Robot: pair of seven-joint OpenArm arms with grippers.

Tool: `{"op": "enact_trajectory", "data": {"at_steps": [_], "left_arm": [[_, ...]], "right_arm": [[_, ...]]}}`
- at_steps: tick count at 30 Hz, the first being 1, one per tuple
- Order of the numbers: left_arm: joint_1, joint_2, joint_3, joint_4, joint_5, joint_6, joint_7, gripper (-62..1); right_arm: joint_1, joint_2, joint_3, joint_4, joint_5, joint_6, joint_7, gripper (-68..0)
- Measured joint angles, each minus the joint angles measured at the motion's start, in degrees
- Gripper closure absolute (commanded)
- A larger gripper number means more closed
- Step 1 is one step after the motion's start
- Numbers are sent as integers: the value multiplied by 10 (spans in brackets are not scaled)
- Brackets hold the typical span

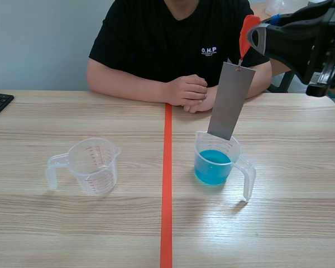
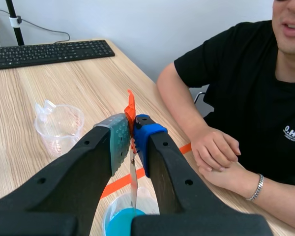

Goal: Do the redox reaction experiment.
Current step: 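Lower the plate into the blue solution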

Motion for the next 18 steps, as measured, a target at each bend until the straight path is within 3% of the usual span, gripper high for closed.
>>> {"op": "enact_trajectory", "data": {"at_steps": [6, 18], "left_arm": [[11, 34, -3, 0, 0, 36, 3, -47], [12, 45, -3, 0, 0, 40, 14, -47]], "right_arm": [[0, -26, 0, -14, -39, 0, 0, -15], [0, -30, -28, -44, -68, 0, 47, -15]]}}
